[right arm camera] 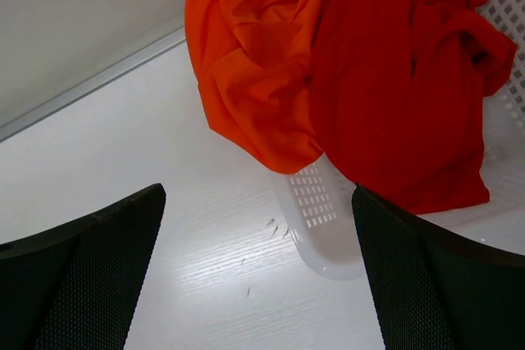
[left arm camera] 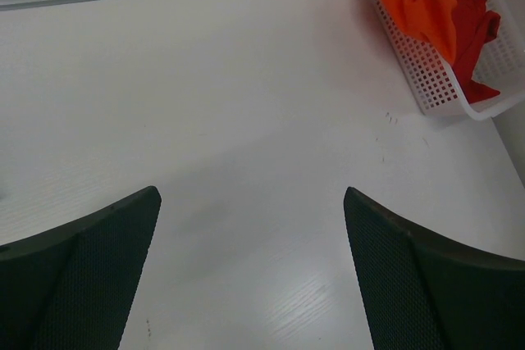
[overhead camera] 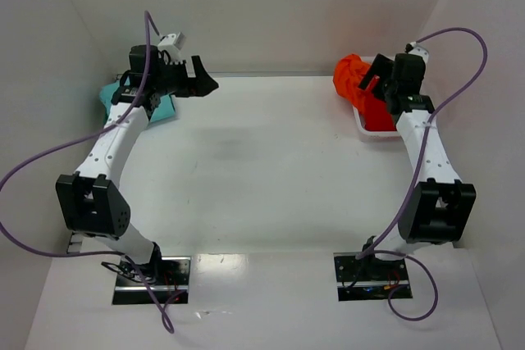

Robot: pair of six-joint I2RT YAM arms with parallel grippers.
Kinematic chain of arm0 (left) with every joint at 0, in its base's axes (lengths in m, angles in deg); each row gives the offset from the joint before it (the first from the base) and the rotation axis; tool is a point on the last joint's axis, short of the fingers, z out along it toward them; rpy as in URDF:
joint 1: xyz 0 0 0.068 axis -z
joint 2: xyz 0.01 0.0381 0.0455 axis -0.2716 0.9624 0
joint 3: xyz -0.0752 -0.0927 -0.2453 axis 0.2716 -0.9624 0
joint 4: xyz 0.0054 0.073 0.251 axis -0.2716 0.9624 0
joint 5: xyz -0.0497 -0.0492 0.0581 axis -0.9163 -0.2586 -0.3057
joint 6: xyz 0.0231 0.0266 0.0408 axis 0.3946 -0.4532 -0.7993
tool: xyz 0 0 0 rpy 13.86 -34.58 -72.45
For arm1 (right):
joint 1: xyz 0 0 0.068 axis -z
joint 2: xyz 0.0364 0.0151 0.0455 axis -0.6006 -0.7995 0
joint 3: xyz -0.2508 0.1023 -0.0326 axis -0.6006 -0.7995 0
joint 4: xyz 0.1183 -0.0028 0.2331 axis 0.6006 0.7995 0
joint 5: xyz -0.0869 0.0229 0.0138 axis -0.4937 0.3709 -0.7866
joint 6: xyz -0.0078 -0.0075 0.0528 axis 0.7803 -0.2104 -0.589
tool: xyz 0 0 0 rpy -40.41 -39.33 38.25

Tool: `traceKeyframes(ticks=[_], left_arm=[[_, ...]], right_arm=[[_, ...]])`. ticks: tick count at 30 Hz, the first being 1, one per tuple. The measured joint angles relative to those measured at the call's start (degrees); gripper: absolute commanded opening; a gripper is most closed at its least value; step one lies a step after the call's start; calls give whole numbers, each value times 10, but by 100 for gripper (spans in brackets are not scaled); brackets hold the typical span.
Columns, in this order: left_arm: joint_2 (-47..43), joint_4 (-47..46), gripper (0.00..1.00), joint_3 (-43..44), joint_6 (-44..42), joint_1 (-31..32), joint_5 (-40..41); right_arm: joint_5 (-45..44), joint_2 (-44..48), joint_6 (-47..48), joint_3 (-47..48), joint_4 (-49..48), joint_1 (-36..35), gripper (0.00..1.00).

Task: Fold and stack the t-shirts
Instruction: Grab crumpled tshirt from bin with the right arm

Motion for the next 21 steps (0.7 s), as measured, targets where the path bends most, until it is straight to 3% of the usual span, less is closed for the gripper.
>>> traceKeyframes(ticks=[7,13,21], left_arm=[[11,16,100,29,-5,6,12],[-3,17,100,29,-43,49,47],[-69,10,100,-18,-46,83,52]], right_arm=[[-8,-76,15,47,-5,0,100],[-12,-150,12,106,0,5,100],[-70,-255,10,171,25,15,100]])
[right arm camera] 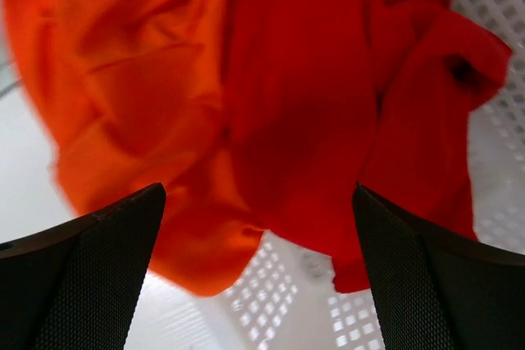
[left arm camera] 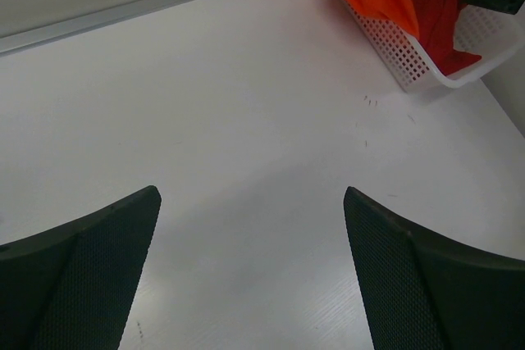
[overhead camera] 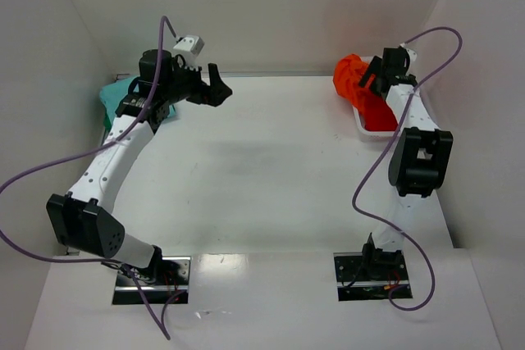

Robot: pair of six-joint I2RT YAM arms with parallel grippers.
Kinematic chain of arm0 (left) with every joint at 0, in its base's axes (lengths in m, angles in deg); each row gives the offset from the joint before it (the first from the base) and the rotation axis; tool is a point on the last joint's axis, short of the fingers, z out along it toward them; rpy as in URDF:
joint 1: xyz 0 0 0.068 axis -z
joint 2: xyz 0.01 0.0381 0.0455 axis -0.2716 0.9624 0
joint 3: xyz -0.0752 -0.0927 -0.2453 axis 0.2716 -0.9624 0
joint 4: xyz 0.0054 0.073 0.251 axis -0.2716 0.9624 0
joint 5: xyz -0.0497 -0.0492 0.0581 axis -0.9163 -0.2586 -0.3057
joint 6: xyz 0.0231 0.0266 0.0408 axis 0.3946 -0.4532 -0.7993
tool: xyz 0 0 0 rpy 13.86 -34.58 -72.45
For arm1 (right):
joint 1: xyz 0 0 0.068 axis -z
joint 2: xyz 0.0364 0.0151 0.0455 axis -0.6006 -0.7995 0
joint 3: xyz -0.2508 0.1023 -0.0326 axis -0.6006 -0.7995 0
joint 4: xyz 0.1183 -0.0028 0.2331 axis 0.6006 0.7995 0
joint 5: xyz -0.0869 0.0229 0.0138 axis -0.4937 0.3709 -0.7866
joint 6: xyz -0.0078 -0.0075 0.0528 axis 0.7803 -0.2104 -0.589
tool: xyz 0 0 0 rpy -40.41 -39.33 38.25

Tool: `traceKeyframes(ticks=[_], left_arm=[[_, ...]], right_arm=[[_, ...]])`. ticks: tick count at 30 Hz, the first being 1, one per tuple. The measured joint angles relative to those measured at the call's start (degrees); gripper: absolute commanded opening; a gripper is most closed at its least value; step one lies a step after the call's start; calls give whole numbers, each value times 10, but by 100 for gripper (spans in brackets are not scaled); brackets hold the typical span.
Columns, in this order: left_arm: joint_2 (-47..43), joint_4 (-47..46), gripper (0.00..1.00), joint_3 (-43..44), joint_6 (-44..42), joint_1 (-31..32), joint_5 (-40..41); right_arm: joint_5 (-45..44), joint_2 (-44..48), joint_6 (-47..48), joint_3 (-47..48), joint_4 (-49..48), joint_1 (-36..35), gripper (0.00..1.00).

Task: Fold and stack the t-shirts
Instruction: Grab crumpled tshirt from bin with the right arm

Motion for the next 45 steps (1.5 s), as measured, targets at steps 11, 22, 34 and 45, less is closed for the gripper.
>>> traceKeyframes(ticks=[11,22,34,45], left_arm=[[-1,1,100,-22,-1,8,11],[16,6,100,-22,-1,10,22],[18,12,100,-22,1,10,-11],[17,3,100,-25,1,15,-96]], right_arm=[[-20,-30,-38,-10,9,47,98],[-32,-117,-31,0,15,45,9],[-39,-6,-26,11,64,44,0],[25,219,-21,51,69,44,0]])
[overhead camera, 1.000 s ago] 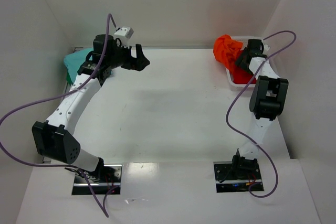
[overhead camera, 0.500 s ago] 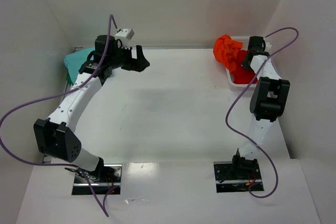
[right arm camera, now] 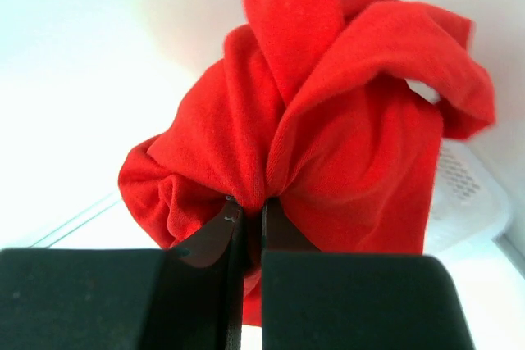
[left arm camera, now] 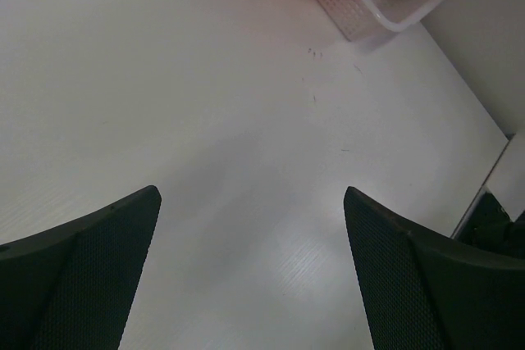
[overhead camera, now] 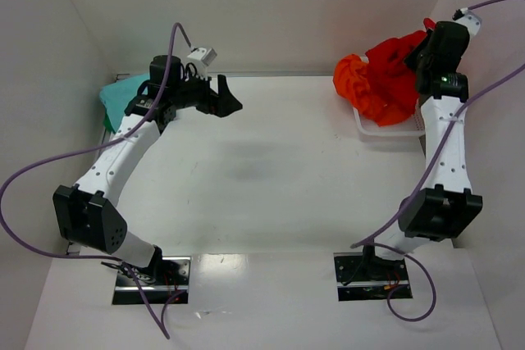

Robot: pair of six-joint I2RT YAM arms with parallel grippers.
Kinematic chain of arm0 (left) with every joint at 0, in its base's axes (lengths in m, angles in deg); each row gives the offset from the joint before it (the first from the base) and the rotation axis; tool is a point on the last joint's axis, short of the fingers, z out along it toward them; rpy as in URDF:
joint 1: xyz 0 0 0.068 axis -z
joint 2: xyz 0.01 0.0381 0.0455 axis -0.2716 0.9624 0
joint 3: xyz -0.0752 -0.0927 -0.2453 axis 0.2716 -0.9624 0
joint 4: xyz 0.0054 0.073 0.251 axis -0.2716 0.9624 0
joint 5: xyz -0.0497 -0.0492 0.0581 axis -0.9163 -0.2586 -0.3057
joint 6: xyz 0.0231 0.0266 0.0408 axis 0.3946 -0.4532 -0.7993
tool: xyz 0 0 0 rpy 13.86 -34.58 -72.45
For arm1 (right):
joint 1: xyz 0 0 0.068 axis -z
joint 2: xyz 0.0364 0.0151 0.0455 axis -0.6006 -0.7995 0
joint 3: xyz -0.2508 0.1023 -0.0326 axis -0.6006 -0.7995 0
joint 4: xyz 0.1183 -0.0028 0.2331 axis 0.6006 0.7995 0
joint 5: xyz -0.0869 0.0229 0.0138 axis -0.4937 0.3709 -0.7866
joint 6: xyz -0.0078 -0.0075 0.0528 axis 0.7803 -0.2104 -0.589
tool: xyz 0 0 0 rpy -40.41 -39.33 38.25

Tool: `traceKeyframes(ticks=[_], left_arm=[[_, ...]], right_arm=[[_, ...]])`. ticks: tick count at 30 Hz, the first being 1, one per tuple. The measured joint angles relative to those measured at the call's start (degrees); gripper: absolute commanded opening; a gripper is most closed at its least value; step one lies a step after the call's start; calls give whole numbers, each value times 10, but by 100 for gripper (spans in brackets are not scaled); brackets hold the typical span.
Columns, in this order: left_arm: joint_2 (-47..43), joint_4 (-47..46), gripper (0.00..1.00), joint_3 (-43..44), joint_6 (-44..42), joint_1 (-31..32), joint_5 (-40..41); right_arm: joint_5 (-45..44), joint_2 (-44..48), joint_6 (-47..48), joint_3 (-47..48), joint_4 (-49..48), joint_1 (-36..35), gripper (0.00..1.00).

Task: Fold and stack the t-shirts
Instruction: Grab crumpled tshirt from bin with the right arm, then move the tshirt to the center of the board

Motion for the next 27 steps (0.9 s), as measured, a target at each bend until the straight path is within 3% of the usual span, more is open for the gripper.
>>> traceKeyframes(ticks=[6,12,19,24,27], left_arm=[[0,-21,100,-3,0,2,-120],[15,-90,100,8,18,59,-193],[58,-123,100,73,41,82,-209],[30,-180,100,17,86,82,-186],[23,-215,100,-5,121,85,-168]], right_arm=[[108,57,-14,25,3,-6,0],[236,123,-75,15,-27,-55,0],[322,164,-147,-76,-89,-188,0],[341,168,-173,-169,-100,-275,0],[346,169,-183,-198,-99,-283,0]])
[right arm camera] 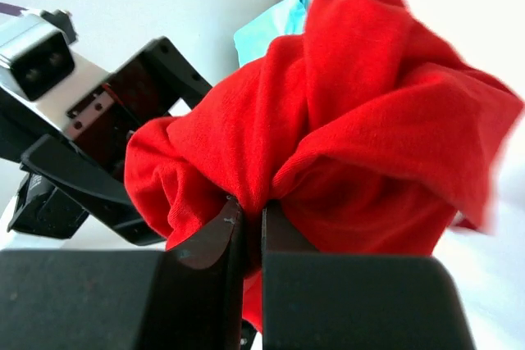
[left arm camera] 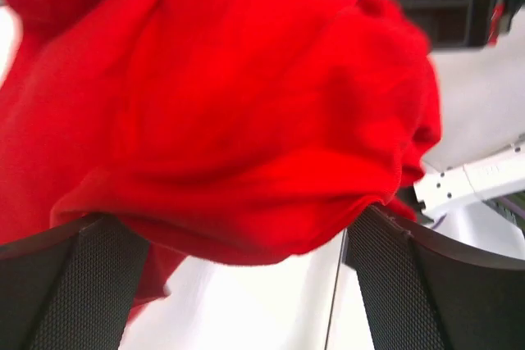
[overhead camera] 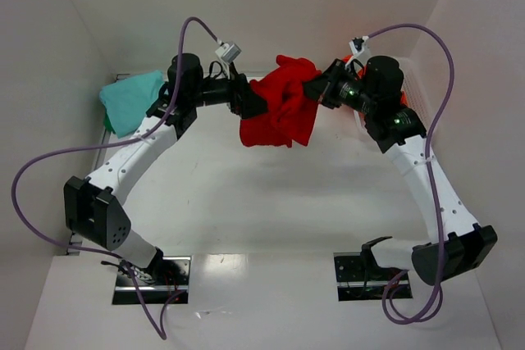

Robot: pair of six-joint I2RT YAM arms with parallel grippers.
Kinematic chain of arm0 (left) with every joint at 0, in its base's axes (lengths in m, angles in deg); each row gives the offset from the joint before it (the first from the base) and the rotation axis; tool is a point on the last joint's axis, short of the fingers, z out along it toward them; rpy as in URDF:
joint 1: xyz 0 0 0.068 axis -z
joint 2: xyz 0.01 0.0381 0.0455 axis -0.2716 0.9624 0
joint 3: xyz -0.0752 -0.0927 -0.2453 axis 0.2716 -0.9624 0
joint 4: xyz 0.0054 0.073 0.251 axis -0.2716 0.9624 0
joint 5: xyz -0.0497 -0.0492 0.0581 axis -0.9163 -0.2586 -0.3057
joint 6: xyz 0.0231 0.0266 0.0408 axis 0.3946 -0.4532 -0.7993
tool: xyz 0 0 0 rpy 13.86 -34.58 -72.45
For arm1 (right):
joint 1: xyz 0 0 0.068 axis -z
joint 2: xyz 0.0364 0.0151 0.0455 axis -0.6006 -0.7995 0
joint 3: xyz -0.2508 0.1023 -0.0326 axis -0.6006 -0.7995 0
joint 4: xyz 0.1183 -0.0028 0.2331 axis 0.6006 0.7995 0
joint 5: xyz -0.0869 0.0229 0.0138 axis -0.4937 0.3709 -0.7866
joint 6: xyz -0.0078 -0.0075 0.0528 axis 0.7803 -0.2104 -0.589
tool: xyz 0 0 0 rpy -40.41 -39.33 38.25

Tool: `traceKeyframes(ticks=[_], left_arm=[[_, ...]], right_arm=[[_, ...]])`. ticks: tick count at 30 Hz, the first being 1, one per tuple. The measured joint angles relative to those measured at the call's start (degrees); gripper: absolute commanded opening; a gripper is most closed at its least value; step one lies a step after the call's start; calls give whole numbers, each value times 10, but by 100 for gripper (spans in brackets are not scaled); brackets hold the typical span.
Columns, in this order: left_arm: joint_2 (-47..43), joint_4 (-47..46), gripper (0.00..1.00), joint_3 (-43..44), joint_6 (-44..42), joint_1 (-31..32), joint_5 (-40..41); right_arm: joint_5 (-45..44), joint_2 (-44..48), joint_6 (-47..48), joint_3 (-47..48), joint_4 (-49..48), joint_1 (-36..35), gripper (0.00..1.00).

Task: Fold and stack the t-shirts
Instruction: Move the tshirt to the center of the board

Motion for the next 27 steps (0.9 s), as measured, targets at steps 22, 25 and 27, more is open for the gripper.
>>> traceKeyframes(ticks=[22,25,27], left_arm=[[-130,-49,0,4,52,26,250],[-150,10,0,34,16,30,280],[-169,45,0,35,-5,30,300]], right_arm=[[-73,54,29,-43,-9,-2,7],[-82,62,32,-42,-19,1,7],[-85,69,37,-37,-19,10,7]])
